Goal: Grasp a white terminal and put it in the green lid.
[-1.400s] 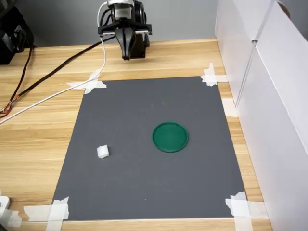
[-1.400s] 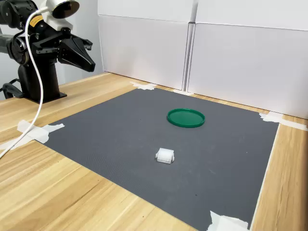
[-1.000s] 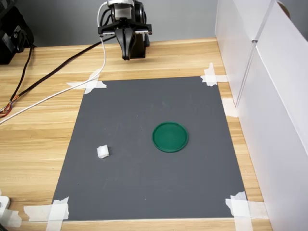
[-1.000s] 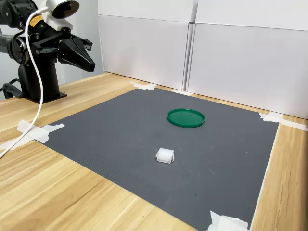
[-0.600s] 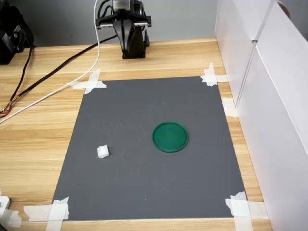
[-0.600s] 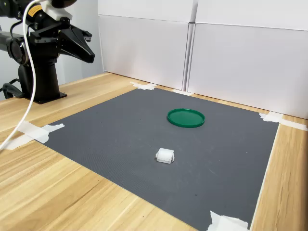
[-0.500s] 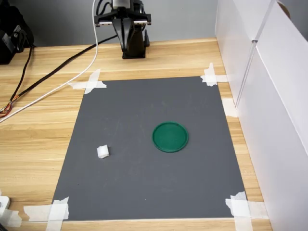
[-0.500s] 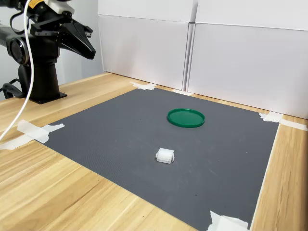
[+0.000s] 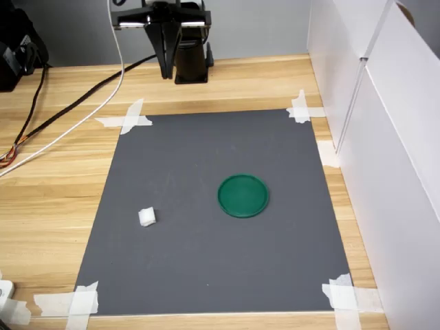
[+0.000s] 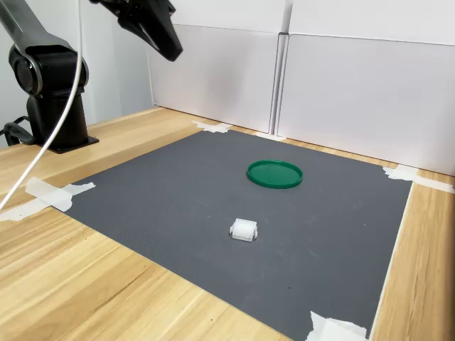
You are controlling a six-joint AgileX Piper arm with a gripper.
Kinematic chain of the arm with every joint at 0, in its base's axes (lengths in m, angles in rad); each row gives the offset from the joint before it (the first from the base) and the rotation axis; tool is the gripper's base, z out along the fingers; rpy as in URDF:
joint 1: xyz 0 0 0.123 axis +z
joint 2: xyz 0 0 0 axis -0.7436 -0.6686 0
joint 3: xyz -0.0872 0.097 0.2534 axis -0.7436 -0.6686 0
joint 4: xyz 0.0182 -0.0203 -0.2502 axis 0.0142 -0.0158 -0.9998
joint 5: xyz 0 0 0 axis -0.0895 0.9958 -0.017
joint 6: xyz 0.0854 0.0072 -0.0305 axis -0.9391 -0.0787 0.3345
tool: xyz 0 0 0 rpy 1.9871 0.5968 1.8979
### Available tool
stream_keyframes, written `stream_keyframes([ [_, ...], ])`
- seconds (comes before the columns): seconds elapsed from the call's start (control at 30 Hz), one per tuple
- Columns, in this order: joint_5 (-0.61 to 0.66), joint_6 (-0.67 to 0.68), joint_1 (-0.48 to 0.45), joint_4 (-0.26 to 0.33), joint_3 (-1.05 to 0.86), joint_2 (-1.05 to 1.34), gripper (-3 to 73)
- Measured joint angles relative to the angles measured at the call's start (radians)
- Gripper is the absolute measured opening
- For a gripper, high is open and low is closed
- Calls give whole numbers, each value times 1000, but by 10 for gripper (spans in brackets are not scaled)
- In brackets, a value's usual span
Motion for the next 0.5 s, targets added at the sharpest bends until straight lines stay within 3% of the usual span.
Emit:
stream_keyframes([
  [0.33,161,7,-3,-106,269,-307,-24],
  [0.5,167,21,-89,-109,341,-402,-24],
])
